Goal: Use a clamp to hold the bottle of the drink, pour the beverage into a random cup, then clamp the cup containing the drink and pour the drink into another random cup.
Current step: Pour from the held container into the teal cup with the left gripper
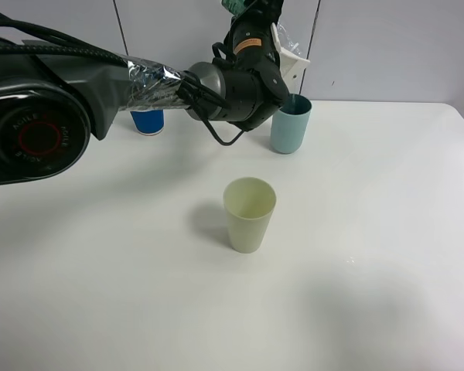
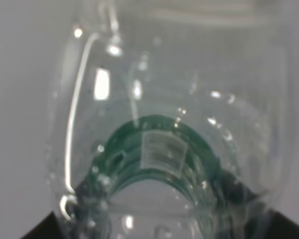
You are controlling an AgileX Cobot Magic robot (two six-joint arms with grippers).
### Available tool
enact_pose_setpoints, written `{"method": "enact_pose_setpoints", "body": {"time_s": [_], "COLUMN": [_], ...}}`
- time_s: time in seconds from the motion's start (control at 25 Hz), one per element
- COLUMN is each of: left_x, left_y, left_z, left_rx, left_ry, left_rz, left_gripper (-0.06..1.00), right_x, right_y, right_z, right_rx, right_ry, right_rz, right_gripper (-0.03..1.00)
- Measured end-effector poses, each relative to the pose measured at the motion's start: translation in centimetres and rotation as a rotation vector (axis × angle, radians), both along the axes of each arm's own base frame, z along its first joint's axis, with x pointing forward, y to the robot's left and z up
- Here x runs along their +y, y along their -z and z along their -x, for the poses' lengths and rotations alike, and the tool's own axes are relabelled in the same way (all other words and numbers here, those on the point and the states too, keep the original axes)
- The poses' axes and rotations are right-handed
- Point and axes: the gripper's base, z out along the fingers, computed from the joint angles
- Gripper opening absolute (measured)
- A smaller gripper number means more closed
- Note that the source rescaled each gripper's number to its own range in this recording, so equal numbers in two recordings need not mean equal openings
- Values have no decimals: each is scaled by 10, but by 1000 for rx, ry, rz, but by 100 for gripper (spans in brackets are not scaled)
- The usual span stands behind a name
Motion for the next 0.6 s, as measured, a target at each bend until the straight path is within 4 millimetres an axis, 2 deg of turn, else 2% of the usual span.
{"method": "enact_pose_setpoints", "body": {"time_s": [0.28, 0.6], "left_x": [2, 3], "left_y": [4, 15], "left_z": [0, -1], "left_rx": [39, 145], "left_ry": [-10, -2], "left_rz": [40, 341], "left_gripper": [1, 1], "right_x": [0, 0], "right_y": [0, 0], "right_z": [0, 0], "right_rx": [0, 0], "right_ry": [2, 2], "right_rz": [2, 2], "right_gripper": [99, 99]}}
